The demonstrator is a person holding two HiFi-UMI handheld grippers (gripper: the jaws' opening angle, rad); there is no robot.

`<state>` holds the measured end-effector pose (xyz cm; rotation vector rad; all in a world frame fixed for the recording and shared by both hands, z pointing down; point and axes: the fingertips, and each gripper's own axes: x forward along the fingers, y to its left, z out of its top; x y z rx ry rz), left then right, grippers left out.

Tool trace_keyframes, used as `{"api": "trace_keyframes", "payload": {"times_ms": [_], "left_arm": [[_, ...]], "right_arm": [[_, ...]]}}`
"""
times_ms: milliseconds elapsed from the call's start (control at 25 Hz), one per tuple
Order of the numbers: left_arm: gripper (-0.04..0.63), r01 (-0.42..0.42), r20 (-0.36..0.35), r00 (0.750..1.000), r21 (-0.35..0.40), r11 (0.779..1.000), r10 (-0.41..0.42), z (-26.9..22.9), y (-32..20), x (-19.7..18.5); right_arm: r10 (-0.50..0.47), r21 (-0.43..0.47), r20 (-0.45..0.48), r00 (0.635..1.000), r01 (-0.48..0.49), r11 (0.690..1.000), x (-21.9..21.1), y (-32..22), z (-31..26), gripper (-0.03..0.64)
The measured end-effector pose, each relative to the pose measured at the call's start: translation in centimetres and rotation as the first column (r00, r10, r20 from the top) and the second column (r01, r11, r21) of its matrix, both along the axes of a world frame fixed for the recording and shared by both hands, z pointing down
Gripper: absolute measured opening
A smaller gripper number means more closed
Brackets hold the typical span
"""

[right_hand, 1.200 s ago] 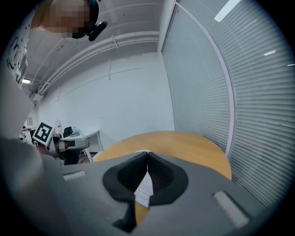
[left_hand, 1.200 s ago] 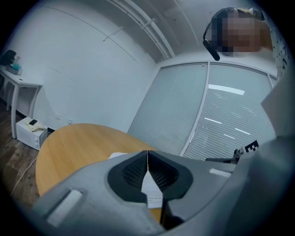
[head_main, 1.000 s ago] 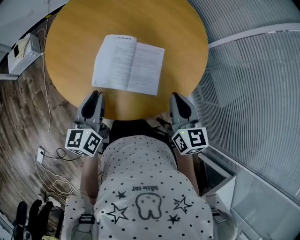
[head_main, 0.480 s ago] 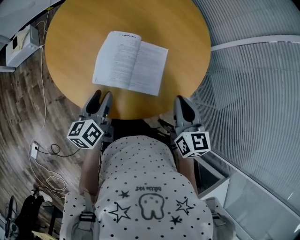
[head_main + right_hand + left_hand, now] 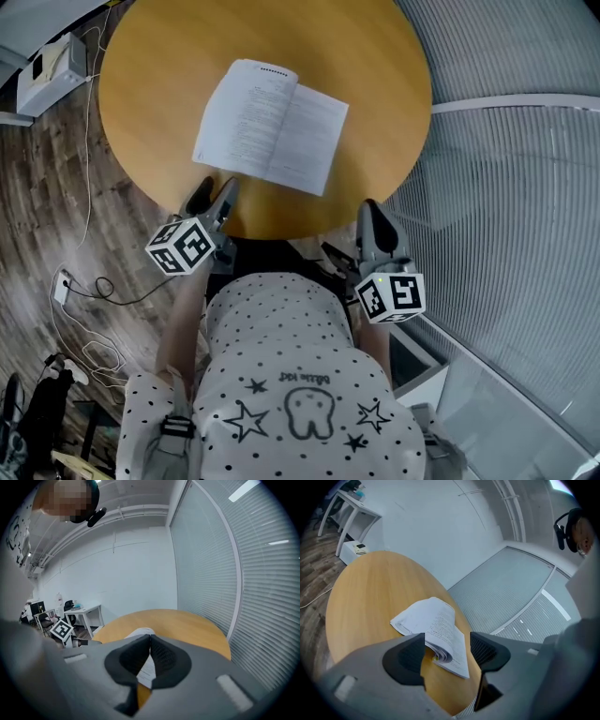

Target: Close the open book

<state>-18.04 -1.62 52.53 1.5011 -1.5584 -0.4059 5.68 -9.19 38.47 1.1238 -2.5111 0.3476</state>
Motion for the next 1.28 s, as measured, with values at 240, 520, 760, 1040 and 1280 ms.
{"api": "trace_keyframes", "payload": {"times_ms": [240,520,760,1040,1280], "left_arm": [[0.287,0.011,-0.115,0.993,-0.052,0.999,-0.017,3.2,-0.8,-0.1],[0.287,0.054,-0.260,0.962,-0.101,0.993,-0.078,6.6,-1.7,0.2],[0.287,0.069,-0.308,0.946,-0.126,0.990,-0.105,8.1,-2.5,0.2],[0.287,0.117,-0.381,0.911,-0.133,0.984,-0.159,8.5,-3.5,-0.1],[0.285,0.172,-0.399,0.894,-0.119,0.978,-0.206,8.8,-4.6,-1.4]], "right_arm": [[-0.006,-0.004,-0.015,1.000,0.006,1.000,-0.3,0.0,-0.2,0.005],[-0.013,-0.015,-0.019,1.000,0.012,1.000,-0.2,-0.1,0.8,0.005],[-0.010,-0.020,-0.027,1.000,0.009,1.000,-0.6,-0.6,1.1,0.005],[0.000,-0.022,-0.035,0.999,-0.001,1.000,-0.9,-1.0,0.8,0.005],[0.003,-0.022,-0.035,0.999,-0.004,1.000,-1.2,-1.3,1.0,0.005]]}}
